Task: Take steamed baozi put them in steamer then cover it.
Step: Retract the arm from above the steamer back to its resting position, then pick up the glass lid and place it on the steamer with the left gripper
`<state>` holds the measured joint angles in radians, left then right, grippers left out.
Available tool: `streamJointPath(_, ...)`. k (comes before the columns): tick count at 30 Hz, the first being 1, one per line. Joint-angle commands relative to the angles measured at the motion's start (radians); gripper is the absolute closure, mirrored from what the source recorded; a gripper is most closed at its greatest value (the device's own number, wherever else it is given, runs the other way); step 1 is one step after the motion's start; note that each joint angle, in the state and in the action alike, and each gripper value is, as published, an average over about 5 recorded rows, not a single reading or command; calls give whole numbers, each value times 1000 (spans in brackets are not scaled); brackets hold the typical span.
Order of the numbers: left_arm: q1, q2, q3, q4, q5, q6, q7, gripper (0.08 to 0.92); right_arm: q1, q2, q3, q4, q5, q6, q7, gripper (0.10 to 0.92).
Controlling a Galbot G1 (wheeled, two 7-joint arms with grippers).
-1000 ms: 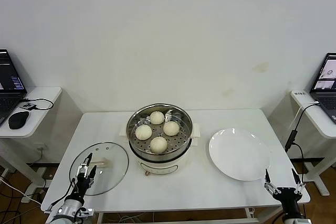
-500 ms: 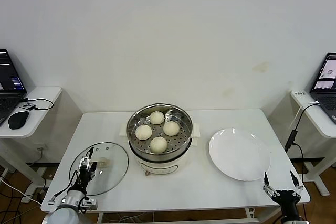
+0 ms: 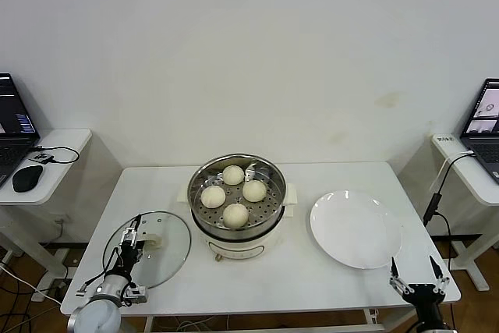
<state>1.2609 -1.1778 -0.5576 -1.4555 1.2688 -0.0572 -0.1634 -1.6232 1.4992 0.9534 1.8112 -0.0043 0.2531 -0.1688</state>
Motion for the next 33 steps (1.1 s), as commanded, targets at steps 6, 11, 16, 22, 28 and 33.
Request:
streamJointPath(6,-18,-4,3,23,-11,0,-6,424,0,1,-3,2,-2,1,0,203)
streamJointPath(11,-11,-5,4,15,-25,0,-11,571,1,1,-6,1,-2,2,-1,203)
streamJointPath(16,10,0,-16,-31,-42,-1,-32,709,1,0,-8,3,-4,2,-2,202)
streamJointPath(22,80,31,-80,-155,-64,21,-22,855,-3,-2,-13,9,-8,2,-4,203)
streamJointPath(28,154,74,-143,-343,-124,81,67,868,-12,-3,-30,24,-13,1,-7,203)
streamJointPath(33,148,103,-160,-464,-205,163,128,868,-20,-3,-44,34,-17,2,-7,203)
